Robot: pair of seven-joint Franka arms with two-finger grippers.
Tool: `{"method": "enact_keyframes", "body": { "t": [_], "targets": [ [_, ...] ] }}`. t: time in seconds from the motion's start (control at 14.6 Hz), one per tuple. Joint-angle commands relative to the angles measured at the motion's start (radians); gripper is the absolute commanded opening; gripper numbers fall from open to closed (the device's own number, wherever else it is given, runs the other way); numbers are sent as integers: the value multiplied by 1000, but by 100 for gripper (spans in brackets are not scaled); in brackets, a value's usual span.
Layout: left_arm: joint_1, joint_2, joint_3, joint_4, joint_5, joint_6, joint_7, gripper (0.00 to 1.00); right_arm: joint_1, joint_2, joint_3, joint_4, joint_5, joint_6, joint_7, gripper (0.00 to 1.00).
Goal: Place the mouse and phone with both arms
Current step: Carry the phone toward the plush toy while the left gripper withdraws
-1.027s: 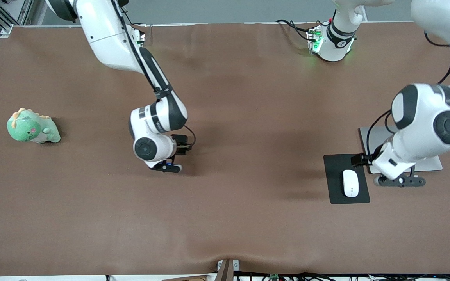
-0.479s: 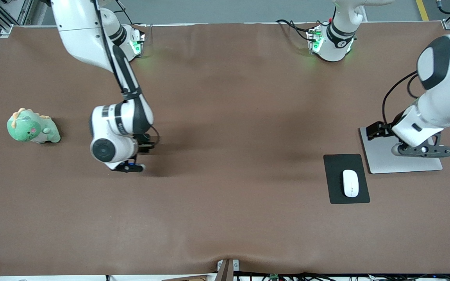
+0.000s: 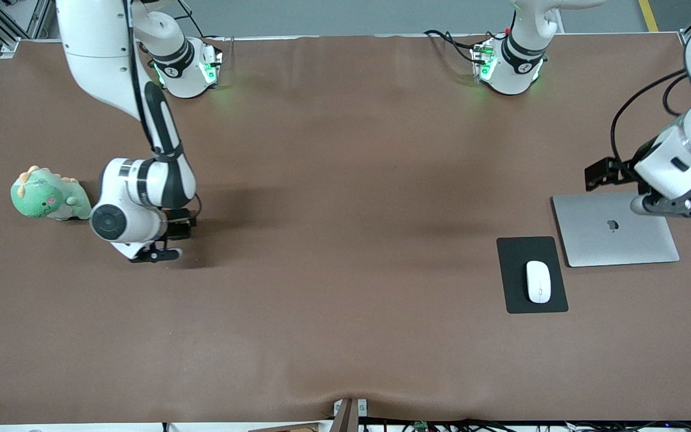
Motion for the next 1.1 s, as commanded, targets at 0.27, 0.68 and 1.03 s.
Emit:
{"method": "enact_keyframes", "body": {
  "t": [0.27,0.68,1.03],
  "targets": [
    [11,-70,-9,-5,-38,-44,20,100,-143,14,5,-32,-14,93,-150,0],
    [13,-76,-8,-2,-38,-59,22,100,-163,31,9,-23,-12,88,-189,100],
    [11,-76,-1,-2,-37,-59,12,100,-155,-2,9,64,-10,-1,-193,100]
  ]
}}
